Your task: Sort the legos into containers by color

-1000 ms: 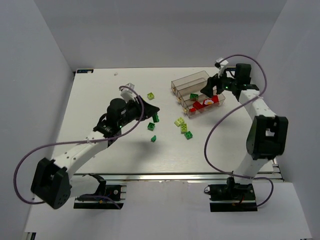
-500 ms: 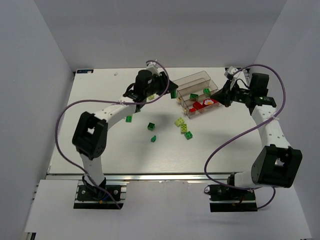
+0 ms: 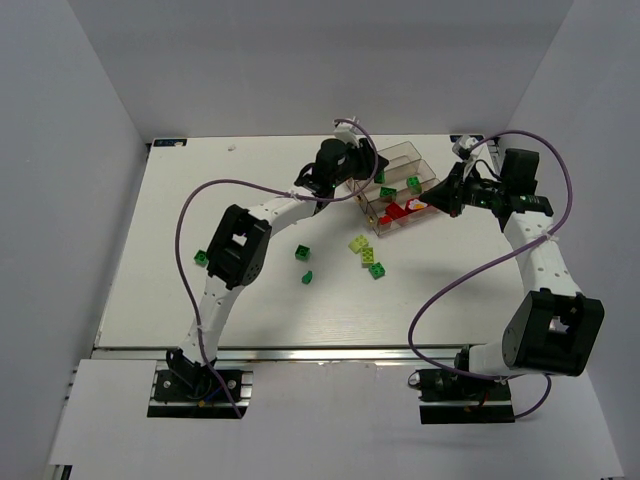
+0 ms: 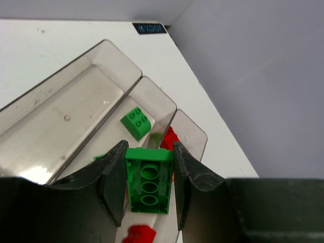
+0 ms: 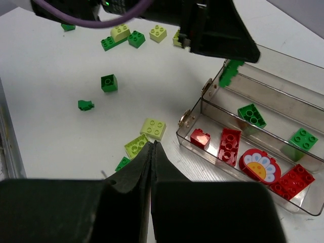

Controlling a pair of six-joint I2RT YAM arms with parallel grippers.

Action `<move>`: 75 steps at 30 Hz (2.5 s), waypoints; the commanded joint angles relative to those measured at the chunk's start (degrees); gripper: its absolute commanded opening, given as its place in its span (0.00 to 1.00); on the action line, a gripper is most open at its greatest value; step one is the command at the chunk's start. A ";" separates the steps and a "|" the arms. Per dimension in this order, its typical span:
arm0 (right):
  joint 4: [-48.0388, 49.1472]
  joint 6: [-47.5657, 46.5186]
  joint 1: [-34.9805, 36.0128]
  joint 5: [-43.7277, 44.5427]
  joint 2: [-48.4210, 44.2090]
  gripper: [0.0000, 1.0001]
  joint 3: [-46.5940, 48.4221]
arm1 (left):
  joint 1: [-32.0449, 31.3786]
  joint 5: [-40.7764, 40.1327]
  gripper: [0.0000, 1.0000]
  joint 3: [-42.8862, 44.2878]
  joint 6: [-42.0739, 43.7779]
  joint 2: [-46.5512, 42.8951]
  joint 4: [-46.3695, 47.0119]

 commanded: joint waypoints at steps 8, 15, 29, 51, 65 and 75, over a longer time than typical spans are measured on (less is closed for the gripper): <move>-0.97 0.64 -0.09 -2.79 -1.00 0.00 -0.82 | -1.52 -8.39 0.08 13.16 6.64 6.95 -1.84; -1.84 0.38 -0.09 -3.15 -0.64 0.00 -1.09 | -1.52 -10.24 0.13 14.83 6.99 8.97 -3.08; -2.99 -0.41 -0.09 -3.33 -0.47 0.02 -1.09 | -1.60 -10.24 0.27 15.01 7.43 9.86 -5.27; -6.50 -4.10 -0.09 -2.53 0.15 0.30 -0.47 | -1.61 -11.91 0.69 13.96 8.57 7.05 -7.91; -26.03 -22.13 13.34 14.59 3.14 0.60 0.68 | 3.93 -16.46 0.45 -28.91 7.69 -35.69 -10.80; -11.61 0.71 28.47 45.70 4.19 0.67 -7.06 | 4.37 -28.42 0.98 -54.77 1.03 -64.74 -26.44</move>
